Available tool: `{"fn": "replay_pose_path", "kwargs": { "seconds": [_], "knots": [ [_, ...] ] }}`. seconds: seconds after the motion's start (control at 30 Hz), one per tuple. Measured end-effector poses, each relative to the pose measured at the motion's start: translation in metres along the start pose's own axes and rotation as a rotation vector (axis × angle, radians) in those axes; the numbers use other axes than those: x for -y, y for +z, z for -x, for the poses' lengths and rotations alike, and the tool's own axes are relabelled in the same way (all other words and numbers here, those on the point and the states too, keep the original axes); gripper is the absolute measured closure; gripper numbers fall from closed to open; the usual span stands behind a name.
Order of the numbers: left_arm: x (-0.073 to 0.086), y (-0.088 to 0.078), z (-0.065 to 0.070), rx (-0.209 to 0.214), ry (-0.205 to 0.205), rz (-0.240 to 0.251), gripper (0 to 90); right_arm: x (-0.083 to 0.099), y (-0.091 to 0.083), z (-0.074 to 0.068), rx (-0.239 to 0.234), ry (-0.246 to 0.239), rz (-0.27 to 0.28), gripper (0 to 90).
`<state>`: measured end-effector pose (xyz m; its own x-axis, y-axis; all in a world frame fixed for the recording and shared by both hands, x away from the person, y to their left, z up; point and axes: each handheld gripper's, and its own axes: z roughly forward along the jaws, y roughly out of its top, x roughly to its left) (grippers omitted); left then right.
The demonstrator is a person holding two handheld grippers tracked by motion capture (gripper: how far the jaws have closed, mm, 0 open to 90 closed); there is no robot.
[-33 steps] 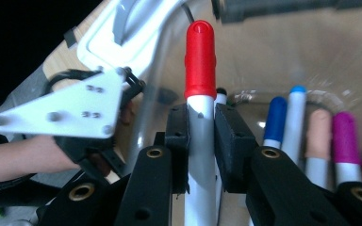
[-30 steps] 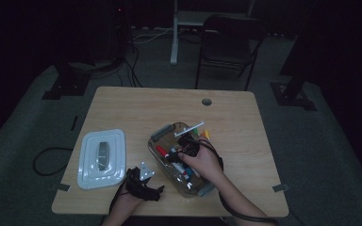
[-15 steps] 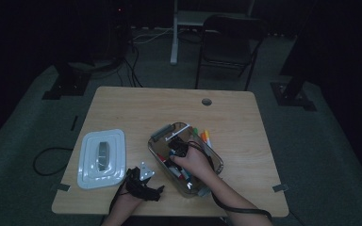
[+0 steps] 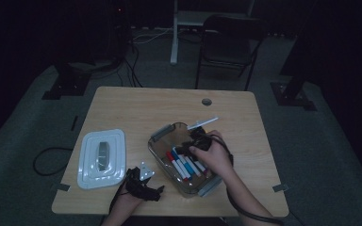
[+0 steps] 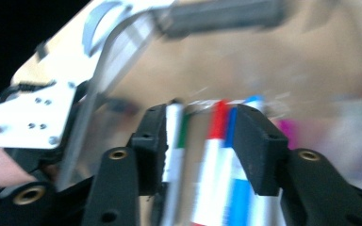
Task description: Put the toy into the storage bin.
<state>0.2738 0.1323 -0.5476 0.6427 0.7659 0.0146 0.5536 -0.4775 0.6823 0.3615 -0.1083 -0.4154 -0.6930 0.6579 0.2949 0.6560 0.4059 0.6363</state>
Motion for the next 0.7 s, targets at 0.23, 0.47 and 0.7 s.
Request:
{"fn": "replay_pose_path", "kwargs": {
  "seconds": [0.23, 0.47, 0.7],
  "knots": [
    [0.0, 0.0, 0.0, -0.001, 0.0, 0.001, 0.5, 0.012, -0.051, 0.039, 0.145, 0.064, 0.105, 53.3],
    [0.0, 0.0, 0.0, -0.003, 0.002, 0.001, 0.5, 0.036, -0.067, 0.08, 0.216, 0.171, 0.117, 52.1],
    [0.0, 0.0, 0.0, 0.0, 0.001, -0.001, 0.5, 0.057, -0.036, 0.113, 0.247, 0.236, 0.089, 54.7]
  ]
}}
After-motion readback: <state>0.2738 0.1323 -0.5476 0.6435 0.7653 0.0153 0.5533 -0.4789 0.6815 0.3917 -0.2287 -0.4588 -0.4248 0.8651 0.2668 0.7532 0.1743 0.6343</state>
